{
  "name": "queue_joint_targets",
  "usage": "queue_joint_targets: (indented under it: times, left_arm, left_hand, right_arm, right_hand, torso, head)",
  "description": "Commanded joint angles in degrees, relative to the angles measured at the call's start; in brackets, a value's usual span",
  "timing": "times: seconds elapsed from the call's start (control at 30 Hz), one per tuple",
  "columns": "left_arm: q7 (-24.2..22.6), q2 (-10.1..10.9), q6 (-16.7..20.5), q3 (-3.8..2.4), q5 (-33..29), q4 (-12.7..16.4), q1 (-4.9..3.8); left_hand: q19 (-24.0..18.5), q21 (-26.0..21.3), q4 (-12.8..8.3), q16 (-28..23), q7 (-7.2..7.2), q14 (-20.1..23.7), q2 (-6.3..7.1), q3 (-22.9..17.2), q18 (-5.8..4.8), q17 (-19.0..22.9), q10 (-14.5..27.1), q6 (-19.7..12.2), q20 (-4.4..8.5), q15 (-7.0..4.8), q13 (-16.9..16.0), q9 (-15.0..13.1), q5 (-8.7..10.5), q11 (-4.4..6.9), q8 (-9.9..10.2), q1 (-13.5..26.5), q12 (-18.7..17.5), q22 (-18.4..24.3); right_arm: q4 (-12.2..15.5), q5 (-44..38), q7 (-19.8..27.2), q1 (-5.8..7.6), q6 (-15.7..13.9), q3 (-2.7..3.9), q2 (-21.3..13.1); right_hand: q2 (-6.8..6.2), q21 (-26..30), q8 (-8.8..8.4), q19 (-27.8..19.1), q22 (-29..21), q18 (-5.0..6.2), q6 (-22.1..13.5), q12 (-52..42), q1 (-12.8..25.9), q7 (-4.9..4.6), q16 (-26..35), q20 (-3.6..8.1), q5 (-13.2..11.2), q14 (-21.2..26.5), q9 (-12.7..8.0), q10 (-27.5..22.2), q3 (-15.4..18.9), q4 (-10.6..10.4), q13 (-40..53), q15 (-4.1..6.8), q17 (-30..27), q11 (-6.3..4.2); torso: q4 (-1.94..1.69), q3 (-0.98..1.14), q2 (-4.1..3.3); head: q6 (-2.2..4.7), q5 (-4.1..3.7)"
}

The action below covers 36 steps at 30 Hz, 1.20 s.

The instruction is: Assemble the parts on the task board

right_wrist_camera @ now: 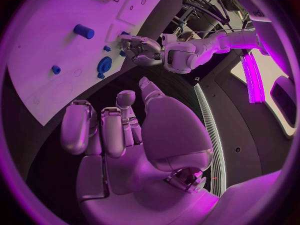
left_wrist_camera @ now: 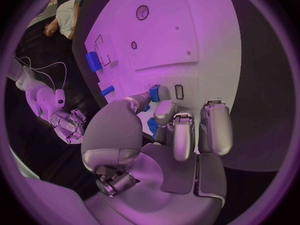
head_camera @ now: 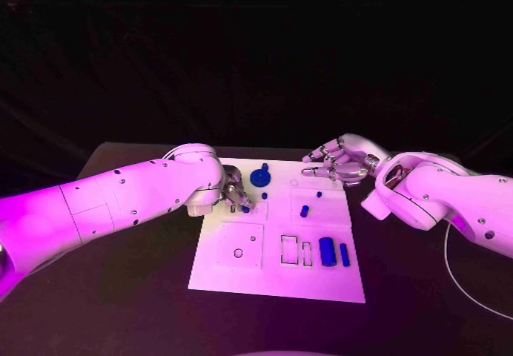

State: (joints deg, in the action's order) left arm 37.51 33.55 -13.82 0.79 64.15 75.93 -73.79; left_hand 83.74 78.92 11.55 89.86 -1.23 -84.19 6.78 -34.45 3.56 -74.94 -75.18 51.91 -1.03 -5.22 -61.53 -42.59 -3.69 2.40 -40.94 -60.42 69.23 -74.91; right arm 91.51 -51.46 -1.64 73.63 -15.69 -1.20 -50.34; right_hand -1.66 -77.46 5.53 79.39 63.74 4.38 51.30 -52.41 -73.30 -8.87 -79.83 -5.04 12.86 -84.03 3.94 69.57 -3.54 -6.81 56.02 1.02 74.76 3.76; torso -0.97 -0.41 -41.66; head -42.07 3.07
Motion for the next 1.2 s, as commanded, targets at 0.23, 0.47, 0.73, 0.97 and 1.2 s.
queue_joint_targets:
  times: [0.23,0.47,0.73,0.97,1.2]
  left_arm:
    - [0.3,-0.4,-2.0,0.11,-0.1,-0.2,0.15]
    - [0.3,-0.5,-1.9,0.11,0.0,-0.5,0.15]
    - [0.2,-0.2,-1.2,0.11,0.1,-0.4,0.15]
    - [0.2,0.4,-0.1,0.06,0.4,0.2,0.15]
    - [0.1,1.5,1.0,-0.43,0.5,1.3,0.08]
  left_hand:
    - [0.7,0.0,1.1,0.1,-0.15,-5.8,-0.26,2.4,-0.35,-15.1,-0.6,0.4,0.31,-0.43,-0.2,0.1,0.06,0.05,0.3,2.0,0.5,-3.4]
    - [0.9,0.3,2.4,0.1,-0.1,-5.8,-0.49,4.7,-0.44,-15.1,-0.9,0.8,0.34,-0.46,-0.7,0.0,0.04,0.08,0.2,3.6,0.9,-3.8]
    - [1.0,0.3,4.3,0.1,0.04,-5.8,0.04,8.8,-0.48,-15.1,-1.3,1.2,0.41,-0.54,-1.0,-0.2,0.05,0.19,0.1,5.8,1.3,-4.1]
    - [1.0,0.2,5.0,0.1,0.26,-5.8,0.23,14.6,-0.46,-15.1,-1.3,1.4,0.6,-0.71,-0.9,-0.4,0.13,0.41,0.0,8.0,1.2,-4.2]
    - [1.0,0.0,5.1,0.1,0.33,-5.8,-0.36,18.3,-0.44,-15.1,-1.1,1.3,0.69,-0.79,-0.7,-0.5,0.15,0.45,0.0,8.7,1.0,-4.2]
  right_arm:
    - [0.2,-0.6,-0.4,-0.02,-0.4,0.0,-0.1]
    - [0.3,-0.4,-0.3,-0.02,-0.4,0.0,-0.1]
    - [0.3,0.0,0.0,-0.02,-0.5,0.0,-0.1]
    - [0.1,0.1,0.1,-0.02,-0.4,0.0,-0.1]
    - [-0.1,0.2,0.1,-0.02,-0.4,0.0,-0.1]
  right_hand:
    - [0.04,0.2,0.23,-0.1,-0.1,0.71,-0.1,-0.3,0.7,-0.15,0.3,0.01,0.5,-2.8,0.0,-0.2,0.2,-0.4,-0.1,-0.19,0.0,0.04]
    - [0.03,0.4,0.25,-0.2,-0.3,0.75,-0.1,-0.2,0.8,-0.15,0.5,0.01,0.5,-2.8,0.0,-0.4,0.5,-0.6,-0.3,-0.19,-0.3,0.05]
    - [0.09,0.5,0.26,-0.3,-0.5,0.8,-0.1,0.0,0.9,-0.16,0.7,0.0,0.7,-2.7,0.0,-0.5,0.6,-0.8,-0.6,-0.2,-0.5,0.05]
    - [0.11,0.7,0.26,-0.4,-0.8,0.85,-0.1,0.2,0.9,-0.17,0.9,0.0,0.8,-2.7,0.0,-0.7,0.8,-1.0,-0.8,-0.21,-0.7,0.07]
    - [0.11,0.7,0.26,-0.4,-0.8,0.85,-0.1,0.2,0.9,-0.17,0.9,0.0,0.8,-2.7,0.0,-0.7,0.8,-1.0,-0.8,-0.21,-0.7,0.07]
  torso:
    - [0.02,-0.04,0.02]
    - [0.0,-0.02,0.04]
    - [0.01,-0.02,0.02]
    - [0.0,-0.05,0.04]
    - [-0.01,-0.02,0.04]
  head:
    - [-0.21,0.07]
    - [-0.22,0.08]
    - [-0.16,0.04]
    - [-0.1,-0.08]
    - [-0.18,-0.1]
